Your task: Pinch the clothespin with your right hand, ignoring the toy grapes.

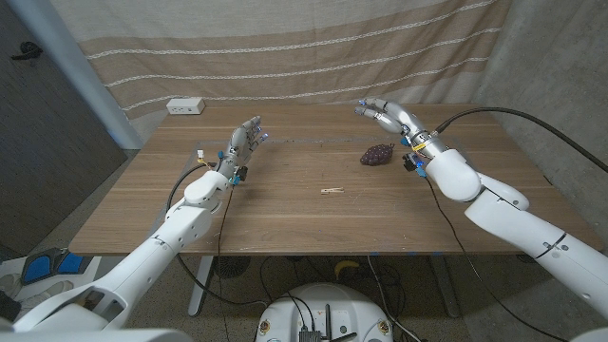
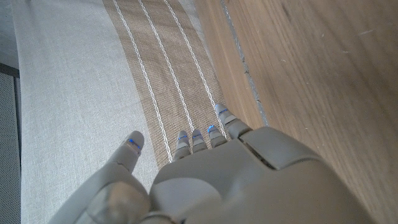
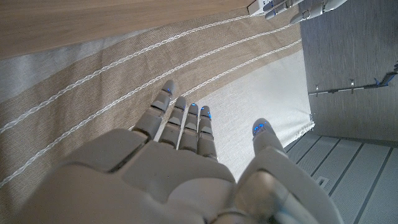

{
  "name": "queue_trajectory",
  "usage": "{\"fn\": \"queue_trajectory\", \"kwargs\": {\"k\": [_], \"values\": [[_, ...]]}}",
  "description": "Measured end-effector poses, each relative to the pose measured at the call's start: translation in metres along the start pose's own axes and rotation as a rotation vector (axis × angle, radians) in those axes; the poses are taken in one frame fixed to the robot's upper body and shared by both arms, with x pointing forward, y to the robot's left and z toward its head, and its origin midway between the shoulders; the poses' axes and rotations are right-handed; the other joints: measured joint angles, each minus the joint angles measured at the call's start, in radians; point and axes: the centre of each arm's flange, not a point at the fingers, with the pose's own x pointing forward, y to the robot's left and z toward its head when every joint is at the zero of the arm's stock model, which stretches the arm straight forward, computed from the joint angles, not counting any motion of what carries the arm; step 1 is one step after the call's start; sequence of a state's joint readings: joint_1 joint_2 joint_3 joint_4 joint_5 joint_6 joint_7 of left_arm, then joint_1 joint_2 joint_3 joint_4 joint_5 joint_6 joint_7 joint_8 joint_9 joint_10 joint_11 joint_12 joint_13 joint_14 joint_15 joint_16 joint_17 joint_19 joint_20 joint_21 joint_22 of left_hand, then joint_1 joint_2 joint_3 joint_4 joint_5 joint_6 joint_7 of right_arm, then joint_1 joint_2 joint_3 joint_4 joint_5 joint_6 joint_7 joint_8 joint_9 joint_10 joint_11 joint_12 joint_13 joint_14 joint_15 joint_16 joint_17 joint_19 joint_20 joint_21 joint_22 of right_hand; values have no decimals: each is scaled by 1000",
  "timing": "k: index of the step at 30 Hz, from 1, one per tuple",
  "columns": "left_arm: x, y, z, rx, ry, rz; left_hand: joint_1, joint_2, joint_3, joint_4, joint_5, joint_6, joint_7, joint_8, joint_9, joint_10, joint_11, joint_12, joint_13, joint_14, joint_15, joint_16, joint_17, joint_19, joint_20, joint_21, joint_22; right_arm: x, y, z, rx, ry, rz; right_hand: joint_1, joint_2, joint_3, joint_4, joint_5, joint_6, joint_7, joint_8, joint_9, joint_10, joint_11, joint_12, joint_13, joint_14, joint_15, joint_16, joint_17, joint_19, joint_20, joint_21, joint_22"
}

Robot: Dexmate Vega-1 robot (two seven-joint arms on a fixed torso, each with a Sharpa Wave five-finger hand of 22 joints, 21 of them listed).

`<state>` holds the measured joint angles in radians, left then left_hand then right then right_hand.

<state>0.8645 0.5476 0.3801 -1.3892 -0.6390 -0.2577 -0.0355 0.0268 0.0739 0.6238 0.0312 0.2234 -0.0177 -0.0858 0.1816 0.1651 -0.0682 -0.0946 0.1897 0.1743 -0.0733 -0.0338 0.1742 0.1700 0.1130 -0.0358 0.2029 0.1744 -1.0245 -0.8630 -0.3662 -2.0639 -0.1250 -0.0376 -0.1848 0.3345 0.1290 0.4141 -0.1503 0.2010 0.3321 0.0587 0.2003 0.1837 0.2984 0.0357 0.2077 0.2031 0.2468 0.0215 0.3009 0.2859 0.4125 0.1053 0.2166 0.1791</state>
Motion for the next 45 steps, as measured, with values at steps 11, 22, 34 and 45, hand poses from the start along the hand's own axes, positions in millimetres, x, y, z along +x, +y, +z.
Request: {"fn": "queue_trajectory", "kwargs": {"k": [11, 22, 34, 45], "values": [[-3, -1, 3, 4, -4, -6, 0, 0, 0, 0, 0, 4, 4, 0, 0, 0, 0, 0, 0, 0, 0, 0, 0, 0, 0, 0, 0, -3, 2, 4, -50, 21, 24, 0, 0, 9, -10, 8, 7, -7, 0, 0, -3, -3, 0, 0, 0, 0, 0, 5, 0, 0, 0, 0], [-5, -2, 5, 9, -6, -12, 0, 0, 0, 0, 0, 4, 4, 0, 0, 0, 0, 0, 0, 0, 0, 0, 0, 0, 0, 0, 0, -9, 5, 12, -106, 32, 33, 72, -31, 26, -41, 18, 45, -20, 15, 0, 2, -21, 0, 0, 9, -17, 0, 2, 11, 4, 0, 0], [-10, -3, 3, 8, -1, -14, 0, 0, 0, 0, 0, 9, -2, 0, 0, 4, -4, 0, 0, 0, 0, 0, 0, 5, 5, 0, 0, -16, 12, 26, -197, 49, 15, 209, -79, 46, -48, 18, 104, -43, 36, 5, 31, -54, 0, 4, 25, -54, 7, 2, 39, -11, 7, 5], [-14, -5, 3, 5, -1, -13, 0, 0, 3, -3, 0, 15, 4, 0, 0, 6, -5, 0, 0, 0, 0, 0, 0, 5, 5, 0, 0, -19, 18, 33, -261, 64, -9, 324, -164, 47, -43, 0, 132, -61, 46, 5, 50, -79, 8, 12, 28, -57, 7, 2, 54, -18, 7, 5]]}}
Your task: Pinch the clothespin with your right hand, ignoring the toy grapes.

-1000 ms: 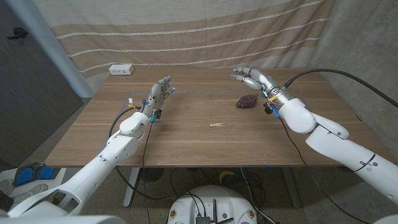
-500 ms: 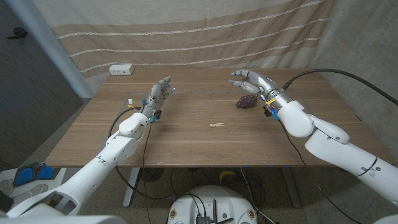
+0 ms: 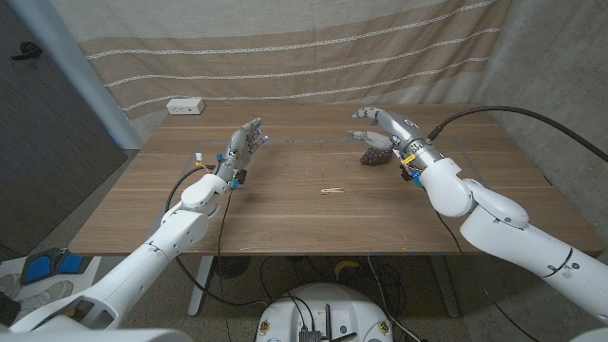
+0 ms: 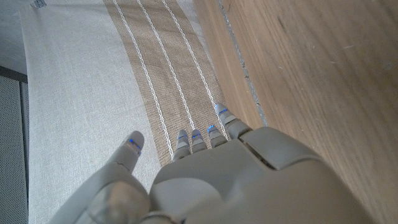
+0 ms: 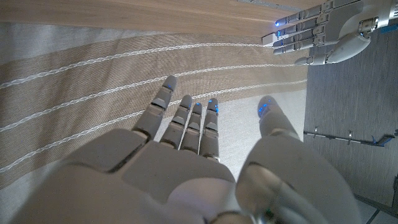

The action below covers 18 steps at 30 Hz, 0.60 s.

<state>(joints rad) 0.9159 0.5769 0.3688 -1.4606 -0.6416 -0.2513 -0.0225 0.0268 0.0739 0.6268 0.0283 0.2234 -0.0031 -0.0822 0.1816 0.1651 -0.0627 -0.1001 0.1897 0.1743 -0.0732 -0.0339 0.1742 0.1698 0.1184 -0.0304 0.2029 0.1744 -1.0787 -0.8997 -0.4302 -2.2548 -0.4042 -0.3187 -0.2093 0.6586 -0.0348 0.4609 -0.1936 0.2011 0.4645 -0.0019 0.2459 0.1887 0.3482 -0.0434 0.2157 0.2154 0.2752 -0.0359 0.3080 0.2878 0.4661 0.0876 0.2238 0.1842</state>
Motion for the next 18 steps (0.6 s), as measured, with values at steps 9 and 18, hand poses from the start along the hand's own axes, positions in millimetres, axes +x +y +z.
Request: {"fn": "queue_trajectory", "kwargs": {"k": [9, 18], "values": [[-2, -2, 1, 1, -3, -1, 0, 0, 1, -1, 0, 5, -5, 0, 0, 0, 0, 0, 0, 0, 0, 0, 0, 0, 0, 0, 0, -2, 7, 8, -55, 17, -1, 56, -72, -34, 17, 36, -21, 2, 0, 16, -17, -24, 0, 22, -31, -5, -7, 12, -6, -6, 0, 0], [-4, -4, 2, 3, -5, -4, 0, 0, 1, -1, 0, 5, -5, 0, 0, 0, 0, 0, 0, 0, 0, 0, 0, 0, 0, 0, 0, -4, 11, 11, -125, 38, -4, 180, -30, -9, 12, 36, 30, -27, 36, 32, -9, -37, 8, 43, -34, -2, 0, 26, -7, -15, 0, 0]]}}
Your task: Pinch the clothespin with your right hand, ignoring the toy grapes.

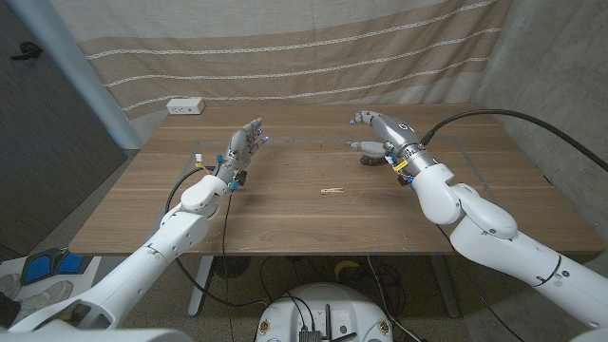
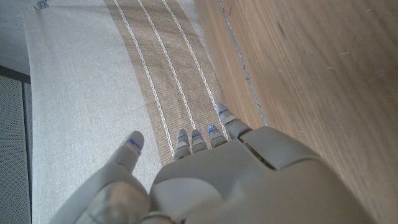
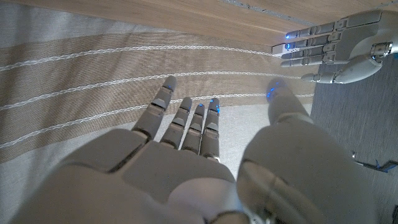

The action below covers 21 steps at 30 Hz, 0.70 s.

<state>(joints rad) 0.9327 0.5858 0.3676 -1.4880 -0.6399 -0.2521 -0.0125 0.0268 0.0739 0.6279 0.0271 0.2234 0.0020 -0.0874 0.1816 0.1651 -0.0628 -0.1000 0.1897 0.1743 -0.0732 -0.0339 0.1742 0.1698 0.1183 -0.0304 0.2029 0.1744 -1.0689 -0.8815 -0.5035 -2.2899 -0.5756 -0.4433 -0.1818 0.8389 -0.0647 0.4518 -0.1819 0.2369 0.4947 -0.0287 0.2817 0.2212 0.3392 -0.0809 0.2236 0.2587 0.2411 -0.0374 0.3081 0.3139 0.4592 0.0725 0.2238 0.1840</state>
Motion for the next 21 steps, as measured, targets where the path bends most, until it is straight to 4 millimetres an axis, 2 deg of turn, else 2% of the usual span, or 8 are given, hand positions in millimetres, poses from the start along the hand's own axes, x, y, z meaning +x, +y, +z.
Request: {"fn": "queue_trajectory", "kwargs": {"k": [2, 6, 7, 9, 12, 15, 18, 21], "values": [[-1, 0, 0, 1, 2, 0, 0, 0, 0, 0, 0, 0, 0, 0, 0, 0, 0, 0, 0, 0, 0, 0, 0, 4, 4, 0, 0, -1, 2, 3, -11, 1, 0, 22, 14, 5, 0, -6, 11, -2, 11, 3, 0, 0, 2, 5, 0, 0, 0, 4, -3, -9, 0, 0], [-2, -1, 0, 1, 4, 1, 0, 0, 0, 0, 0, 0, 0, 0, 0, 0, 0, 0, 0, 0, 0, 0, 0, 6, 6, 0, 0, -2, 4, 5, -34, 5, -1, 43, 21, 11, 0, -13, 25, -15, 22, 5, 5, -5, 7, 10, 0, 0, 8, 9, 1, -12, 0, 0], [-2, -1, 0, 2, 5, 1, 0, 0, 0, 0, 0, 0, 0, 0, 0, 0, 0, 0, 0, 0, 0, 0, 0, 6, 6, 0, 0, -2, 5, 6, -37, 5, -2, 51, 13, 11, 0, -18, 31, -20, 22, 5, 9, -9, 7, 13, 0, 0, 8, 9, 3, -13, 0, 0], [-2, -1, 0, 2, 6, 0, 0, 0, 0, 0, 0, 0, 0, 0, 0, 0, 0, 0, 0, 0, 0, 0, 0, 5, 6, 0, 0, -2, 6, 7, -50, 8, -7, 77, 38, 11, 0, -25, 42, -27, 32, 9, 17, -17, 12, 17, 5, -4, 17, 15, 13, -24, 0, 0], [-2, -1, 0, 3, 5, -1, 0, 0, 0, 0, 0, 0, 0, 0, 0, 0, 0, 0, 0, 0, 0, 0, 0, 6, 6, 0, 0, -3, 8, 10, -59, 10, -13, 127, 46, 21, -1, -36, 67, -31, 47, 9, 40, -25, 21, 26, 24, -2, 30, 22, 26, -37, 6, 0], [-2, -2, 0, 2, 5, -1, 0, 0, 0, 0, 0, 0, 0, 0, 0, 0, 0, 0, 0, 0, 0, 0, 0, 2, 9, 0, 0, -3, 5, 9, -81, 14, -24, 163, 56, 24, -4, -36, 71, -36, 53, 12, 50, -30, 27, 31, 34, -2, 40, 31, 32, -43, 8, 0], [-2, -2, 0, 3, 6, -1, 0, 0, 0, 0, 0, 0, 0, 0, 0, 0, 0, 0, 0, 0, 0, 0, 0, 2, 9, 0, 0, -3, 12, 12, -82, 18, -22, 183, 65, 26, -7, -42, 79, -43, 61, 14, 68, -39, 32, 40, 47, -4, 51, 38, 39, -50, 8, 0], [-2, -2, 0, 3, 7, -2, 0, 0, 0, 0, 0, 0, 0, 0, 0, 0, 0, 0, 0, 0, 0, 0, 0, 2, 9, 0, 0, -3, 14, 13, -93, 19, -21, 188, 60, 22, -3, -45, 82, -40, 63, 14, 69, -38, 36, 45, 58, -4, 59, 43, 43, -53, 13, 2]]}}
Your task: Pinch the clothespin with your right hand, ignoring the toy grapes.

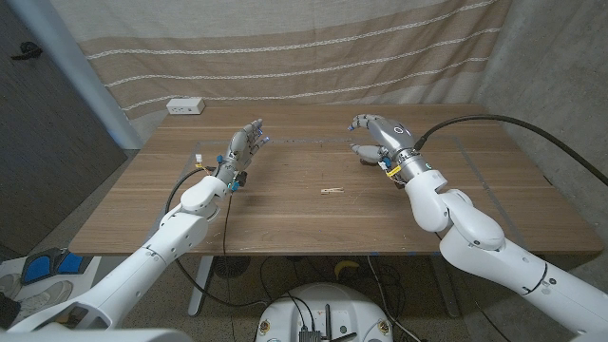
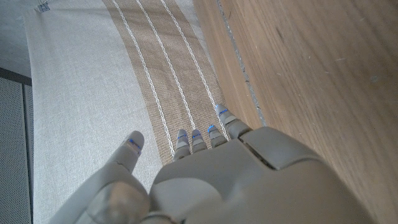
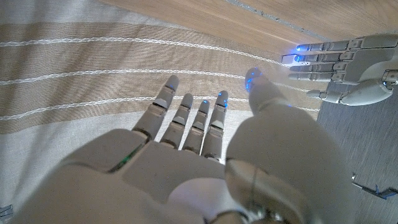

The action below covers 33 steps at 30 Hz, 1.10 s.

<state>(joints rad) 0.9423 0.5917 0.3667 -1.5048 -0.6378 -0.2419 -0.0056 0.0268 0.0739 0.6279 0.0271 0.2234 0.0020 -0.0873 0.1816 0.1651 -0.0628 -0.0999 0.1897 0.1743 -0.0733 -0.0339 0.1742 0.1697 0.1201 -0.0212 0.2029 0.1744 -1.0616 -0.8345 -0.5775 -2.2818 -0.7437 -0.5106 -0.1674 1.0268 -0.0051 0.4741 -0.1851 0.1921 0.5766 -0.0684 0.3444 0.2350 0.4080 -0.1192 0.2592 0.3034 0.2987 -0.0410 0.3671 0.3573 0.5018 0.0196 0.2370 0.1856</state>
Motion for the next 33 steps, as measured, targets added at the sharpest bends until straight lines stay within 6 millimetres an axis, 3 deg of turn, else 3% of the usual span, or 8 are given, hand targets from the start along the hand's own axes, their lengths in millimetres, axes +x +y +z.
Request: {"fn": "queue_trajectory", "kwargs": {"k": [5, 9, 14, 23, 33], "values": [[1, -1, 1, 0, -1, -2, 0, 0, 0, 0, 0, 0, 0, 0, 0, 0, 0, 0, 0, 0, 0, 0, 0, 0, 0, 0, 0, 0, -2, 0, -26, -2, -5, -23, -46, -42, 26, -7, 38, 2, 23, 0, 22, 7, 8, 16, 9, 2, 15, 16, 15, 7, 4, 3], [2, -2, 1, 0, 1, -7, 0, 0, 0, 0, 0, 0, 0, 0, 0, 0, 0, 0, 0, 0, 0, 0, 0, 0, 0, 0, 0, 2, 9, 2, -36, -1, 6, -43, -66, -69, 40, -6, 59, 2, 37, 0, 43, 3, 19, 24, 25, 0, 27, 26, 24, 6, 4, 3], [4, -2, 1, 1, 1, -7, 0, 0, 0, 0, 0, 0, 0, 0, 0, 0, 0, 0, 0, 6, -6, 0, 0, 0, 0, 0, 0, 3, 9, 3, -56, -5, -1, -59, -64, -71, 43, 0, 65, -3, 41, -3, 51, 5, 19, 31, 25, 0, 34, 34, 30, 6, 11, 3], [5, -2, 1, 2, 3, -10, 0, 0, 0, 0, 0, 0, 0, 0, 5, 0, 0, 0, 0, 6, -5, 0, 0, 0, 0, 0, 0, 5, 18, 5, -66, -9, 24, -24, -28, -64, 28, 5, 70, -9, 41, -3, 51, 5, 19, 38, 25, 0, 42, 44, 36, 0, 11, 3], [5, -2, 0, 2, 8, -11, 0, 0, 0, 0, 0, 0, 0, 0, 5, 0, 0, 0, 0, 6, -5, 0, 0, 0, 0, 0, 0, 11, 27, 6, -71, -18, 63, -23, -27, -64, 28, 5, 70, -9, 41, -3, 47, 9, 18, 43, 25, 0, 42, 49, 36, 0, 11, 3]]}}
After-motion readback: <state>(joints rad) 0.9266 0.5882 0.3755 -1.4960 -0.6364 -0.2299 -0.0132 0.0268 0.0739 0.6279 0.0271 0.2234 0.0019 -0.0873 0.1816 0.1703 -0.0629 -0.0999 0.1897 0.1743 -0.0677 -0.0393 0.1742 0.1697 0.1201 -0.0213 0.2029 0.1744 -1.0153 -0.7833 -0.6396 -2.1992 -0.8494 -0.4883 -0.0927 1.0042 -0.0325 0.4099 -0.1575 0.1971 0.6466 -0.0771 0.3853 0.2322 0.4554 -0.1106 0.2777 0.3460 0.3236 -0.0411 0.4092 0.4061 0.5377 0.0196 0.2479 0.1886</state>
